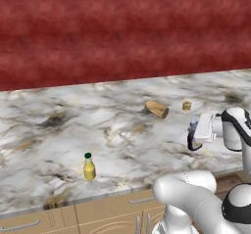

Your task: Move the condiment bottle and mustard from the cabinet to the dining counter.

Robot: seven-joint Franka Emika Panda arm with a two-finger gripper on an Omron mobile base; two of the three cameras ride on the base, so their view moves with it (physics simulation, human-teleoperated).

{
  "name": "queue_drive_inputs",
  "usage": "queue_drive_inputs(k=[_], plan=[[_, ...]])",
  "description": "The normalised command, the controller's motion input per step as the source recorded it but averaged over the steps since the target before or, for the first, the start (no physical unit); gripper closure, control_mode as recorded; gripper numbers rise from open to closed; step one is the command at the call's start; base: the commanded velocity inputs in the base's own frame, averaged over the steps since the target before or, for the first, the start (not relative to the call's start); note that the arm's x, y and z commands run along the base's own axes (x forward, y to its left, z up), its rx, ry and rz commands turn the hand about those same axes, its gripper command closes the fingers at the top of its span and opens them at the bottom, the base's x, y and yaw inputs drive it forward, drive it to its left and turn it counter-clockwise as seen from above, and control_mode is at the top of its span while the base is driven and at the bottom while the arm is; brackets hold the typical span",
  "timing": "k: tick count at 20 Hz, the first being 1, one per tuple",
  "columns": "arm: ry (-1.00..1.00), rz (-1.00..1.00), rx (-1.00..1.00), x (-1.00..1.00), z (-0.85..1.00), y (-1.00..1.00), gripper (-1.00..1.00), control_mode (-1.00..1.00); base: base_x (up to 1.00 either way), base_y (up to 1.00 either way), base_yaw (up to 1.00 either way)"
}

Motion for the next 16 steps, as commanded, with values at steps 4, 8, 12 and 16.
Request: queue_drive_inputs(k=[4, 8, 12, 16], plan=[[0.00, 0.00, 0.05, 0.00, -0.33, 0.00, 1.00, -1.00, 0.00, 0.00, 0.00], [0.00, 0.00, 0.06, 0.00, -0.31, 0.00, 1.00, -1.00, 0.00, 0.00, 0.00], [0.00, 0.00, 0.06, 0.00, -0.29, 0.00, 1.00, -1.00, 0.00, 0.00, 0.00], [-0.01, 0.00, 0.03, 0.00, -0.24, 0.00, 1.00, -1.00, 0.00, 0.00, 0.00]])
